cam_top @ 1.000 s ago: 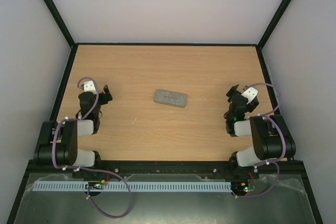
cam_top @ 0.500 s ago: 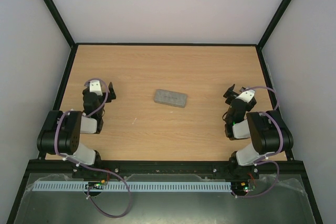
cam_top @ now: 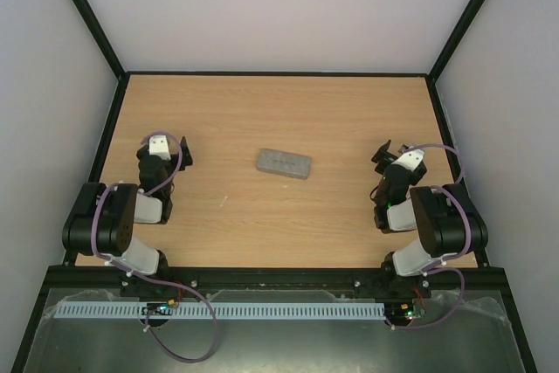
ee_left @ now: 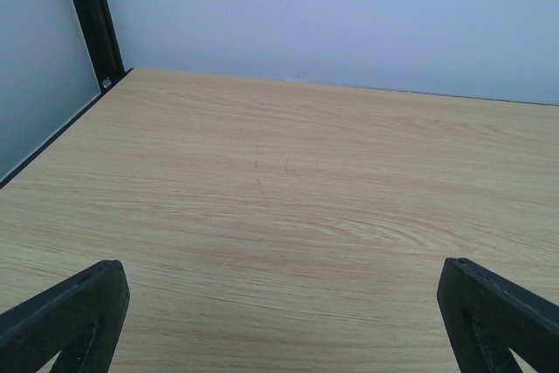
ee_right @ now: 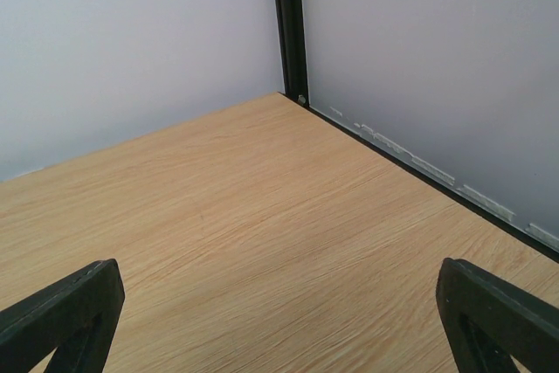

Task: Organize the sunglasses
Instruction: Reset both arms

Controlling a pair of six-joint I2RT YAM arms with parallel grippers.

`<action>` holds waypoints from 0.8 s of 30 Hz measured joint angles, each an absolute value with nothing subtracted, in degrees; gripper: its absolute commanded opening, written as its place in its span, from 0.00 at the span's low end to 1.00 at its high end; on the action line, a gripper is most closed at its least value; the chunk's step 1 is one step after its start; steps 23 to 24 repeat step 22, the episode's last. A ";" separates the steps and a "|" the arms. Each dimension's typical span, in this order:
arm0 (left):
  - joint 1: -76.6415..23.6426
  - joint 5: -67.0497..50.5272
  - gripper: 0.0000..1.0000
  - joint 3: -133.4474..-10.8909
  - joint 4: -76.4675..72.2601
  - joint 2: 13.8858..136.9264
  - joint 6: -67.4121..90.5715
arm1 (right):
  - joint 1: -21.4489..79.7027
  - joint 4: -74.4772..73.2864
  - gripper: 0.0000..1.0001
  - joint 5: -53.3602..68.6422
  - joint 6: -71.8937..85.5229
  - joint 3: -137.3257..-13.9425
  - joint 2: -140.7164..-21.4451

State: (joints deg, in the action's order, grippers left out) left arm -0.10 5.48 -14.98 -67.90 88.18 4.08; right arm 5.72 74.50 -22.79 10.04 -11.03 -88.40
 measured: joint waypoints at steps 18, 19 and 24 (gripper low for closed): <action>-0.10 6.04 1.00 -14.92 -68.69 88.18 3.99 | 5.72 74.50 0.99 -22.79 10.04 -11.03 -88.40; -0.10 6.04 0.99 -14.92 -68.69 88.18 3.99 | 5.72 74.50 0.99 -22.79 10.04 -11.03 -88.40; -0.10 6.04 0.99 -14.92 -68.69 88.18 3.99 | 5.72 74.48 0.99 -22.79 10.04 -11.03 -88.40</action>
